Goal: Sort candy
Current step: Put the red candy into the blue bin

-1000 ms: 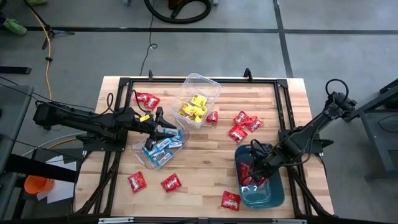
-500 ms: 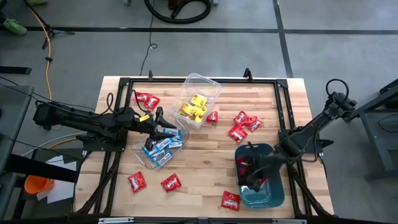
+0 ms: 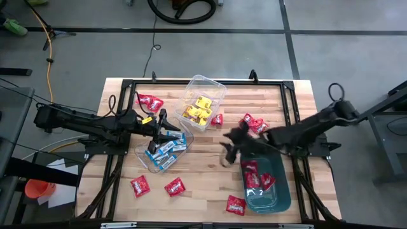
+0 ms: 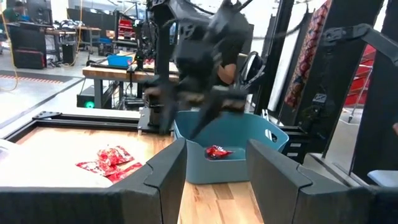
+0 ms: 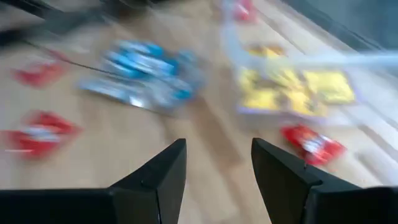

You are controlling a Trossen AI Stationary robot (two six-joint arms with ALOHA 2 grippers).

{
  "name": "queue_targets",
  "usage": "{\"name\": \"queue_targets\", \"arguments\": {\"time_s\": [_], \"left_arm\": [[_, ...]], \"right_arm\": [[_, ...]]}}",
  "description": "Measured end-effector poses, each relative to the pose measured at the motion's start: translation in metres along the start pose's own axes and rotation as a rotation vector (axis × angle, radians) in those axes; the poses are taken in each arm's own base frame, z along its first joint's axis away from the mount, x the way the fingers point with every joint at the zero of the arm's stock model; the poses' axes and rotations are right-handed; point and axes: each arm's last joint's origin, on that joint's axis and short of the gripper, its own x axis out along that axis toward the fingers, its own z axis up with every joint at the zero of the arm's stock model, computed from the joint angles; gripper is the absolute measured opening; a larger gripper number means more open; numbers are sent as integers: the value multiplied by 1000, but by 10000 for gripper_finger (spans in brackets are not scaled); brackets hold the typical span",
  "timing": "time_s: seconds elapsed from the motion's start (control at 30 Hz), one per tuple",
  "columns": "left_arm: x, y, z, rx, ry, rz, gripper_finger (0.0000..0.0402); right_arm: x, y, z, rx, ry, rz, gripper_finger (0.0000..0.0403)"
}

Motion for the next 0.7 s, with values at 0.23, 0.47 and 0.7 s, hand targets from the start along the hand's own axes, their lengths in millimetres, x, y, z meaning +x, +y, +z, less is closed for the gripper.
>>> {"name": "queue_targets", "arguments": {"time_s": [0.23, 0.47, 0.7], "left_arm": [[0, 0, 0, -2, 1, 0, 154], [0, 0, -1, -8, 6, 0, 154], [0, 0, -1, -8, 6, 0, 154]], "right_arm": [[72, -46, -25, -77, 252, -252, 177], [123, -77, -37, -128, 285, -337, 177], [149, -88, -46, -160, 290, -305, 177]]}}
